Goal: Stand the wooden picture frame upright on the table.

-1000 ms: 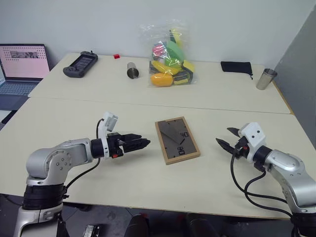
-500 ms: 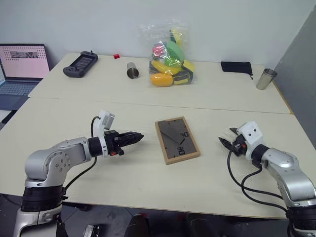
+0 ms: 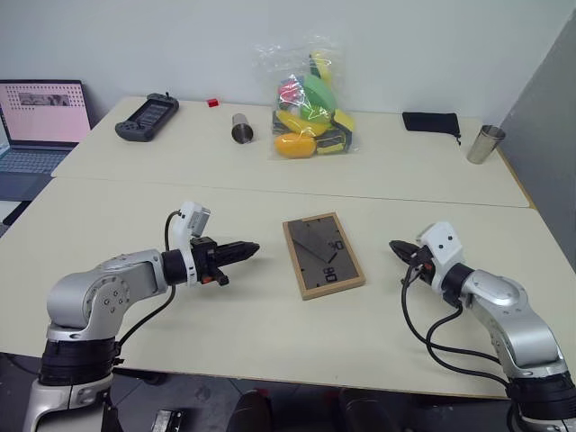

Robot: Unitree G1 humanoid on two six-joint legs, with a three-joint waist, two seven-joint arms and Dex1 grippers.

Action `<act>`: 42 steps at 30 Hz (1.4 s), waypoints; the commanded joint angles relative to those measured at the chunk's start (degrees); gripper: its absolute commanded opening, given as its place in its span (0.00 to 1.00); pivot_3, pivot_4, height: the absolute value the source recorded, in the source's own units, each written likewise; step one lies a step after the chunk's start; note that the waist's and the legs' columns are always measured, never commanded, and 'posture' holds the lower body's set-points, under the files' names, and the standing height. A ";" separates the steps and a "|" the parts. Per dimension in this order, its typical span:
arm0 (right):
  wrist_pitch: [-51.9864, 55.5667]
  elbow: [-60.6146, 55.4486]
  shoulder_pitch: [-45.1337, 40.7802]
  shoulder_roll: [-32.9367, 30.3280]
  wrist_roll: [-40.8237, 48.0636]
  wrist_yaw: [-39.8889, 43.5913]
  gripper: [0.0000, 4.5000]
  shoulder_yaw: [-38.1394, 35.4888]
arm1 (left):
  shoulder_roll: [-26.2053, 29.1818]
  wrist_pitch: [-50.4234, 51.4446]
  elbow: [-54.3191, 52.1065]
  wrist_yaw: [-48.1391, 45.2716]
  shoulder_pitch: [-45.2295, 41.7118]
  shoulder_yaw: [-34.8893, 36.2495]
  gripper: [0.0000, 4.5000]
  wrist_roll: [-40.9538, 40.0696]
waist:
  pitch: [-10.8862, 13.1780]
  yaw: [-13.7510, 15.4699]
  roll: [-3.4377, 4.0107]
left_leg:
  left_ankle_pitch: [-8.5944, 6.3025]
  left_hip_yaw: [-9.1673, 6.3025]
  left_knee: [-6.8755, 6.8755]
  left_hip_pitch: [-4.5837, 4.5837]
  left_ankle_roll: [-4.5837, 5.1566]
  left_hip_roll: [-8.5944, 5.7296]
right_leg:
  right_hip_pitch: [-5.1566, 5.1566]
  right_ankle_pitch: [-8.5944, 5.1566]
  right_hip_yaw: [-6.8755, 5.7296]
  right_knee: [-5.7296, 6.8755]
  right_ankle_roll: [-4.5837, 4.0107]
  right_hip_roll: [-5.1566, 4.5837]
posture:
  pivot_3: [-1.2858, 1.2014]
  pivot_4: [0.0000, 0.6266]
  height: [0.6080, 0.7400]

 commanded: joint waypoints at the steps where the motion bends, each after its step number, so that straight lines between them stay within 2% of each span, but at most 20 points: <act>1: 1.54 -1.06 -1.58 -1.05 -0.97 0.12 0.00 0.71 | 0.62 -1.55 2.01 -1.03 -2.12 -3.13 0.00 2.81 | 0.00 0.00 0.00 | 0.00 0.00 0.01 0.00 0.00 0.00 | 0.00 0.00 0.00 0.00 0.00 0.00 | 0.52 0.24 1.00; 6: 3.69 -1.19 -2.85 -2.06 -2.44 2.68 0.00 5.02 | -0.77 -7.23 9.84 -4.76 -6.74 -10.84 0.00 9.42 | 0.00 0.06 0.00 | 0.00 0.00 0.00 -0.01 0.00 -0.02 | -0.01 0.00 0.00 0.00 -0.01 0.00 | 0.52 0.24 1.00; 11: 7.89 -3.66 -3.87 -1.91 -0.88 4.56 0.00 7.80 | -4.17 -14.95 21.25 -8.60 -15.54 -15.77 0.00 15.65 | 0.00 0.57 0.00 | 0.00 0.00 0.03 -0.03 0.00 -0.02 | -0.02 0.01 -0.01 0.01 -0.01 0.02 | 0.52 0.24 1.00; 22: 16.90 -8.74 -6.95 1.99 2.13 2.85 0.00 7.40 | -15.15 -29.67 46.07 -12.72 -31.73 -17.87 0.00 26.03 | -0.01 0.89 0.00 | 0.00 -0.01 0.07 -0.17 0.01 -0.06 | -0.10 0.01 -0.03 0.01 -0.02 0.03 | 0.52 0.24 1.00; 26: 18.70 -9.71 -6.65 2.17 2.64 1.77 0.00 6.07 | -16.07 -30.04 46.82 -14.44 -31.97 -17.66 0.00 27.42 | -0.01 0.86 0.00 | 0.00 -0.01 0.04 -0.17 0.01 -0.07 | -0.10 0.01 -0.04 0.01 -0.02 0.02 | 0.52 0.24 1.00; 38: 17.19 -8.56 -4.91 0.61 2.54 1.05 0.00 5.28 | -10.97 -28.43 42.67 -16.27 -29.06 -15.34 0.00 28.92 | 0.00 0.83 0.00 | 0.01 -0.03 0.08 -0.16 0.01 -0.06 | -0.11 0.01 -0.03 0.10 -0.02 0.03 | 0.52 0.24 1.00; 42: 14.69 -7.76 -4.38 -0.73 1.61 1.08 0.00 4.90 | -9.19 -24.05 38.67 -17.06 -27.54 -14.11 0.00 27.12 | 0.00 0.84 0.01 | 0.01 -0.03 0.07 -0.16 0.01 -0.06 | -0.11 0.01 -0.03 0.09 -0.01 0.03 | 0.52 0.24 1.00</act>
